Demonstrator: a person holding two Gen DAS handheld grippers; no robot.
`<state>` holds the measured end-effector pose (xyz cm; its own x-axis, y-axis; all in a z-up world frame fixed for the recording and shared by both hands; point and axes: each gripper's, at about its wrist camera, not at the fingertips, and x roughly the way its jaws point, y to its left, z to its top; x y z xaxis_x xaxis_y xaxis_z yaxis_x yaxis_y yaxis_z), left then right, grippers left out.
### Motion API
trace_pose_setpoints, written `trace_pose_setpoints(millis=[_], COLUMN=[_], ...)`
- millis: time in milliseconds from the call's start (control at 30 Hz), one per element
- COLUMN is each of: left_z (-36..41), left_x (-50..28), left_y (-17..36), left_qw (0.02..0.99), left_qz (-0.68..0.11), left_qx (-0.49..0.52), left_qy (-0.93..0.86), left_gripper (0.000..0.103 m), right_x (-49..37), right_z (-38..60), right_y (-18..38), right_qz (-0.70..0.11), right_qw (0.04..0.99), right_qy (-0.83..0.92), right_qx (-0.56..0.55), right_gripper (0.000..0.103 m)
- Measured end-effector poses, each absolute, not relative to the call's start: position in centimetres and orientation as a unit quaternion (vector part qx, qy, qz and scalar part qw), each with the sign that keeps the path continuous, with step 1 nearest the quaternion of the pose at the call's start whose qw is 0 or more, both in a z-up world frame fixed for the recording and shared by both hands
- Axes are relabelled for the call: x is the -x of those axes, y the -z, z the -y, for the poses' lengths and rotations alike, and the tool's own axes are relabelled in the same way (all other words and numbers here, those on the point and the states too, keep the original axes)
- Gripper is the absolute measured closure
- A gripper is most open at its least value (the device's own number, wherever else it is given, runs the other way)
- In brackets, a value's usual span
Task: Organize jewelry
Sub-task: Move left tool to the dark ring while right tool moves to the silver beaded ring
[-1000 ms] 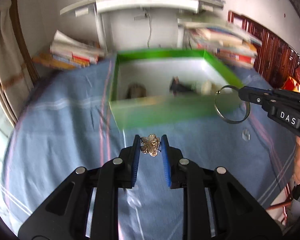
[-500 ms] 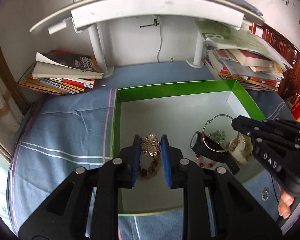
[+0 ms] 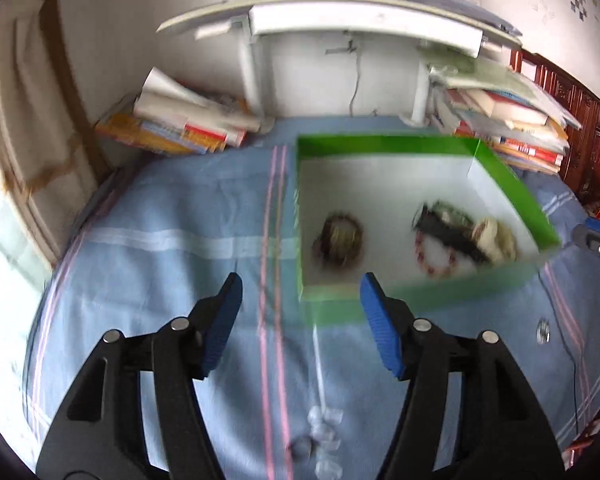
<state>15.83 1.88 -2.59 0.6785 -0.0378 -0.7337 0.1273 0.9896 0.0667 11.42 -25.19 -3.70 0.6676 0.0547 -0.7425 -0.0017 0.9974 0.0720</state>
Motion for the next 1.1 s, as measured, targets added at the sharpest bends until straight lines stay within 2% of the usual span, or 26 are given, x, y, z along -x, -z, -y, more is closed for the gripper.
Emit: trace_pose_setpoints(millis=[133,233,567,700,767,833,1000,1100], left_z=[-3.6,-4.0,-3.0,-2.6,-2.7,-2.9,-3.7,-3.9], left_x=[-11.8,-9.5,-8.8,-8.9,-8.9,-9.0,-9.3,-9.3], left_y=[5.6,7.1,9.7,9.9,9.9,9.9,10.1,10.1], left_qw=[0.897,0.888,0.872,0.871,0.871,0.871,0.871,0.873], left_qz=[-0.437,-0.454,-0.483,-0.484,-0.485,-0.486,-0.486,-0.483], left_qx=[-0.053,-0.055,-0.055,-0.050,-0.045,-0.041,-0.032,-0.029], left_qy=[0.036,0.039,0.058,0.066,0.065,0.063,0.059,0.059], left_gripper=[0.040,0.036,0.035,0.035,0.042,0.045,0.064,0.067], right_x=[-9.1,-9.1,-8.9,-7.9,-8.0,-8.0,-8.1,-8.3], right_z=[24.0,23.0,18.8,17.3,17.4,17.7,18.5,18.3], right_y=[7.9,9.2,10.1,8.9,8.7,8.9,9.6,9.9], right_qz=[-0.458,-0.460,-0.485,-0.467,-0.464,-0.467,-0.480,-0.482], right_qw=[0.888,0.886,0.866,0.874,0.878,0.877,0.872,0.871], right_qy=[-0.040,-0.049,-0.122,-0.130,-0.117,-0.112,-0.092,-0.096], right_qx=[-0.003,0.012,0.009,0.023,0.028,0.023,0.025,0.023], right_gripper=[0.054,0.054,0.054,0.054,0.052,0.052,0.052,0.052])
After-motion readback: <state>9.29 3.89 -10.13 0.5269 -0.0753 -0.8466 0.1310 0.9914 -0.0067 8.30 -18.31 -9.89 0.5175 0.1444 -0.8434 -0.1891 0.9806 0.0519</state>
